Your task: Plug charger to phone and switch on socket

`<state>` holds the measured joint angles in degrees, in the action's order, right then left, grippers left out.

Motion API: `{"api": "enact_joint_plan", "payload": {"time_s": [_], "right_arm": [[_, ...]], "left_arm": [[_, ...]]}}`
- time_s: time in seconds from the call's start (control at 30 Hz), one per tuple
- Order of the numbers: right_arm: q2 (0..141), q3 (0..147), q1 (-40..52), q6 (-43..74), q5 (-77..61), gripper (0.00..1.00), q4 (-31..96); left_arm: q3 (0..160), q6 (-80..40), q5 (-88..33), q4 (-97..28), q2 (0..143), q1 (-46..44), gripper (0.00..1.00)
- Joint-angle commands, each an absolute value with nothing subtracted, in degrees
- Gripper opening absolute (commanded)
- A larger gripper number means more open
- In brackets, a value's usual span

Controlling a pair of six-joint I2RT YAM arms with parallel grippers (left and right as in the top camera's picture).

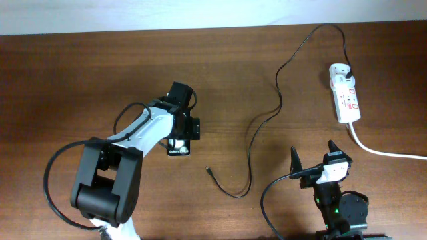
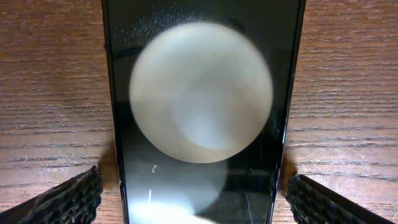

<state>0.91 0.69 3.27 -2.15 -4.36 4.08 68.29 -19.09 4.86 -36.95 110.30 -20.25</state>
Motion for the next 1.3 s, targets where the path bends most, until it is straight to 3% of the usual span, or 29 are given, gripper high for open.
{"api": "enact_joint_plan", "payload": {"time_s": [0.0, 0.37, 0.47, 0.67, 0.7, 0.77, 1.27], "right_arm": [[0.36, 0.32, 3.75, -2.37, -4.03, 0.99, 4.29], [0.34, 0.34, 3.75, -2.37, -4.03, 0.99, 4.29], [0.19, 0.32, 3.75, -2.37, -4.03, 0.98, 4.29], [0.19, 0.34, 3.75, -2.37, -4.03, 0.99, 4.29], [0.19, 0.32, 3.75, -2.37, -4.03, 0.99, 4.29], [0.19, 0.32, 3.75, -2.37, -4.03, 0.99, 4.29], [0.19, 0.32, 3.75, -2.37, -4.03, 0.99, 4.27]], "left_arm": [[67.51, -19.68, 4.75, -36.69, 108.99, -20.62, 0.99], [67.48, -19.68, 4.32, -37.54, 108.99, -21.02, 1.00], [66.89, -19.68, 4.32, -37.74, 109.01, -21.02, 0.92], [64.53, -19.90, 4.32, -35.14, 109.01, -21.02, 0.87], [64.53, -19.90, 4.32, -35.11, 109.01, -21.02, 0.88], [64.53, -19.88, 4.29, -35.03, 109.01, -21.02, 0.99], [62.61, -21.80, 4.27, -32.16, 109.06, -21.02, 0.97]]}}
